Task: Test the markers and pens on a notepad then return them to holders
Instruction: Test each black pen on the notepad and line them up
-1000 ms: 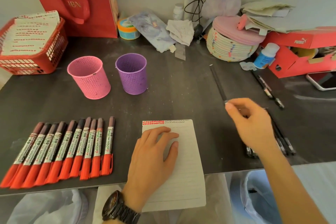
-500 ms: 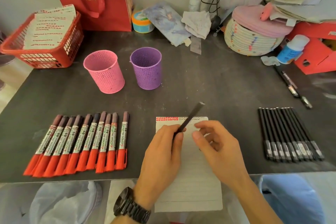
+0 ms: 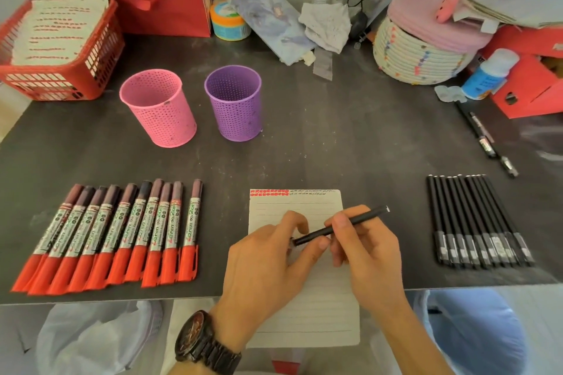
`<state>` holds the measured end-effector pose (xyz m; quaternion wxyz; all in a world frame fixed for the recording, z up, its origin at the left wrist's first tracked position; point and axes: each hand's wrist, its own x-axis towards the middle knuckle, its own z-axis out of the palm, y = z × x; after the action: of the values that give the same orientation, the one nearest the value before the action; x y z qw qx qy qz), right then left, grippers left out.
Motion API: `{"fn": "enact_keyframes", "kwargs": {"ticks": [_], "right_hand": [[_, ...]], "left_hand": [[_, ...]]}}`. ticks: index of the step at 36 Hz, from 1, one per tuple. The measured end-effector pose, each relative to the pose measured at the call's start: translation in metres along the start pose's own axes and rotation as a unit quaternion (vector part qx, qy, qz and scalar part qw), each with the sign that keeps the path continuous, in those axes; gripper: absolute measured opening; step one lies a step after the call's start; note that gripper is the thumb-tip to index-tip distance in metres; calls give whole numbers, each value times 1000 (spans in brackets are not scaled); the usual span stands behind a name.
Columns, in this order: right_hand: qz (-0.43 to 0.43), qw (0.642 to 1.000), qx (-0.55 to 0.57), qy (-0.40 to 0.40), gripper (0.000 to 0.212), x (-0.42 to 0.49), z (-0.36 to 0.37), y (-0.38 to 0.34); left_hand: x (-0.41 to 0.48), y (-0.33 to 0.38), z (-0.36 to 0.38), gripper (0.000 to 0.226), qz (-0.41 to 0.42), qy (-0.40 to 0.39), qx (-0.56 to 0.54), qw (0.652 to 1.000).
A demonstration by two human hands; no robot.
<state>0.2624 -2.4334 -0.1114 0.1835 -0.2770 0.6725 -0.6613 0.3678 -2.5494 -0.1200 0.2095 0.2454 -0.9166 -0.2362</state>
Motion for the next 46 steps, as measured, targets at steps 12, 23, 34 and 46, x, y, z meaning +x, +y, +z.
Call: {"fn": "enact_keyframes", "kwargs": {"ticks": [12,23,34,46], "right_hand": [[68,975,165,134,33,41,-24,-7],[77,994,-17,72,32,82,-28,-4],[8,983,-160,87,35,78,-21,11],[-10,980,-186,76,33,79,-22,19]], "left_hand": [[3,0,7,46,10,-12,88,996],[4,5,4,49,-17,-36,94,995],[5,3,7,49,-16,-34,98,995],[4,2,8,47,-16,-28,89,995]]}}
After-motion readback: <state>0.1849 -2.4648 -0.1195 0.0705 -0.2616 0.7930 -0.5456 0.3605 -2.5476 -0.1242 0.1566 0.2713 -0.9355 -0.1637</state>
